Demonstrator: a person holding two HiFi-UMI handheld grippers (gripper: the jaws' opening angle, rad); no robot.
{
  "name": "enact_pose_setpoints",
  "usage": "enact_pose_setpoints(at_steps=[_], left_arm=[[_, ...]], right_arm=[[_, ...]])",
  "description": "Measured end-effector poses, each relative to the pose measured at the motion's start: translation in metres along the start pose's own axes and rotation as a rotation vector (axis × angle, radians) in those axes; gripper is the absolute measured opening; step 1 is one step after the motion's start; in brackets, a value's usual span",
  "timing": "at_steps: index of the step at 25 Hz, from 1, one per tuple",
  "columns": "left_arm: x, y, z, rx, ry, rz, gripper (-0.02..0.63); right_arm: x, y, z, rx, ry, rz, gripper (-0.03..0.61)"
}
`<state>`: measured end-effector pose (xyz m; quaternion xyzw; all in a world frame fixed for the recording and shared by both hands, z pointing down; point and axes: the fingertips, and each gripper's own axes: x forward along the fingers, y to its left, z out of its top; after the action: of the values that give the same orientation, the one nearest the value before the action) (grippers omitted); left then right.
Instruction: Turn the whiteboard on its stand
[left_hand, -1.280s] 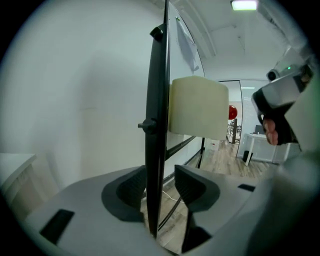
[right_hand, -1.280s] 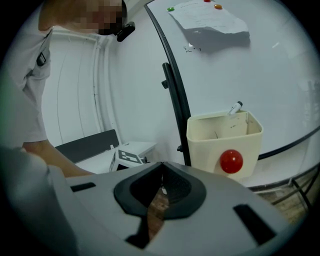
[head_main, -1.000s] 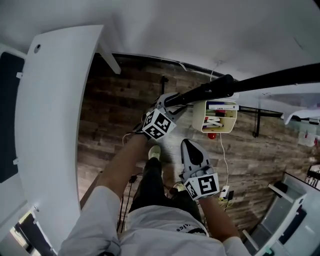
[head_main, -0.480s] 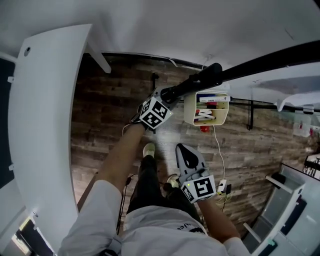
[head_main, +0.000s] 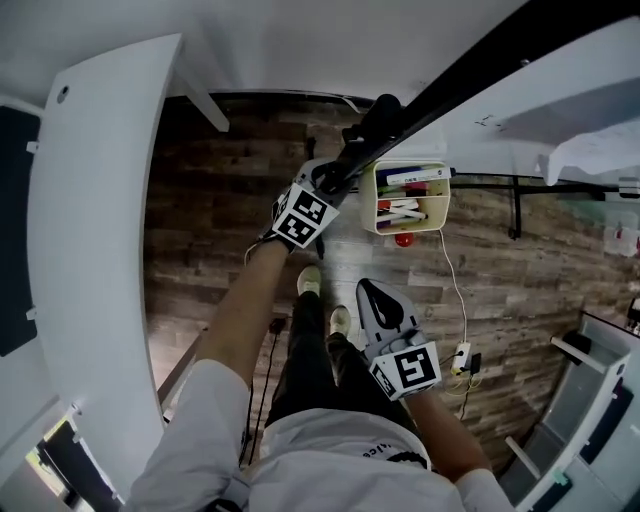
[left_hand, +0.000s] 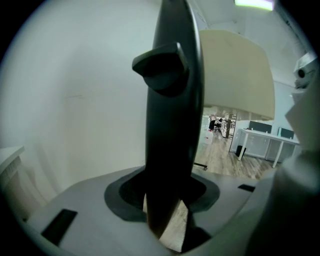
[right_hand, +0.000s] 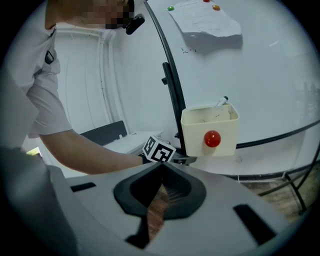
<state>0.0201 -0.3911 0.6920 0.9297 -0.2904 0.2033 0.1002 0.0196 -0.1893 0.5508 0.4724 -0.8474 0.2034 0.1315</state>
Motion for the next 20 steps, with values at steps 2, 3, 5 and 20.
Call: enact_pose_setpoints(at_steps=[2,3,5,20], left_arm=[[0.000,-0.001,-0.001,-0.012,-0.010,0.011,0.172],[0.000,0.000,-0.001,-0.017,-0.015,0.022,0.172],[0.000,0.003,0.000,-0.032,-0.018,0.043,0.172],[-0.094,-0.128,-0.059,-0.090,0.006,0.151,0.172]], right_arm=[[-0.004,-0.003,-0.001,0.002,0.001,0.009,0.012],[-0.004,-0.005,-0.001,-0.002,0.000,0.016,0.012],[-0.005,-0.007,-0.002,-0.008,-0.001,0.031,0.012],[-0.075,0.072,-0.066,-0.040,-0.015,0.180,0.012]])
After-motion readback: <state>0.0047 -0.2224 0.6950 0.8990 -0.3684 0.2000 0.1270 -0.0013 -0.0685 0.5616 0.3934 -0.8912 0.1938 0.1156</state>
